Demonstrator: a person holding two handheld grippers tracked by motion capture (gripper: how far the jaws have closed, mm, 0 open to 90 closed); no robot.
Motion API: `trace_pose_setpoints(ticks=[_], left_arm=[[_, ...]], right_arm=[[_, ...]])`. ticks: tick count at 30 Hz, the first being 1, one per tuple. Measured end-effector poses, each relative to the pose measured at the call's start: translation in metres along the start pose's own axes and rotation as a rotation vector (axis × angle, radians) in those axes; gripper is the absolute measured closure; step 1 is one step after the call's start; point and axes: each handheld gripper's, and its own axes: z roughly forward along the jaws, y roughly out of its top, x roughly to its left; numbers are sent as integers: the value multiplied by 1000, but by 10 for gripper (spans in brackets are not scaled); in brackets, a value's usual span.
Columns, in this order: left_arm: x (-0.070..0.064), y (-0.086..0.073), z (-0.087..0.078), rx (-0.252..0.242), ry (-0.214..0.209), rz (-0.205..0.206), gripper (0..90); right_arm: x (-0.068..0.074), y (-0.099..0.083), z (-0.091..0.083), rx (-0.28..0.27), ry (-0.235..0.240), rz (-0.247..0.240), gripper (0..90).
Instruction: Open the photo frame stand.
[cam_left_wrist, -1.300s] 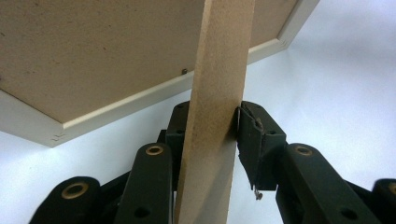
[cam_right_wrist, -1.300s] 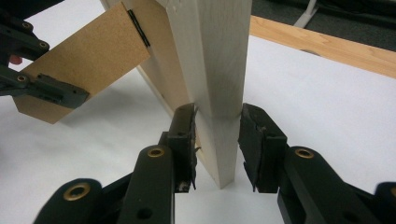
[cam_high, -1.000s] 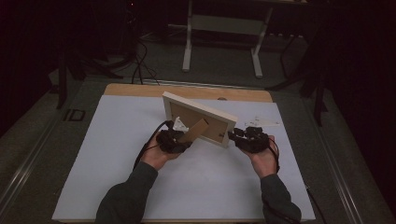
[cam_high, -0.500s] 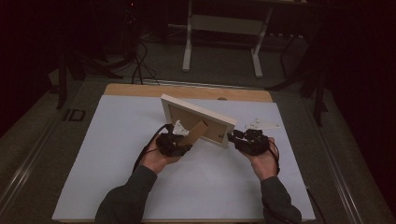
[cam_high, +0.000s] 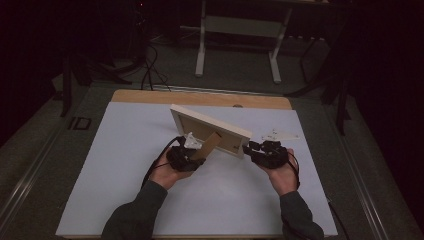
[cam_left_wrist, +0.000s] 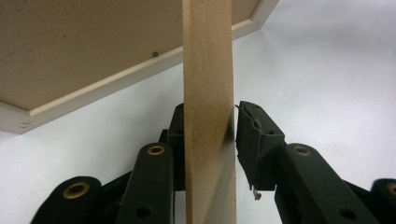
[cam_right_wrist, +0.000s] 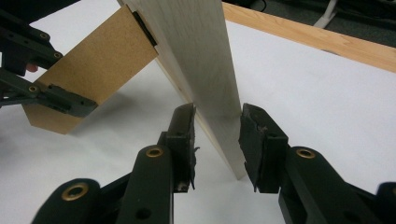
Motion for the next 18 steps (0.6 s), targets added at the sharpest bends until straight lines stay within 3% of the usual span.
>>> trace_pose_setpoints(ticks=[18], left_arm=[[-3, -12, 0, -3, -16, -19, 678]], right_arm=[[7, -5, -2, 1, -1, -24, 654]])
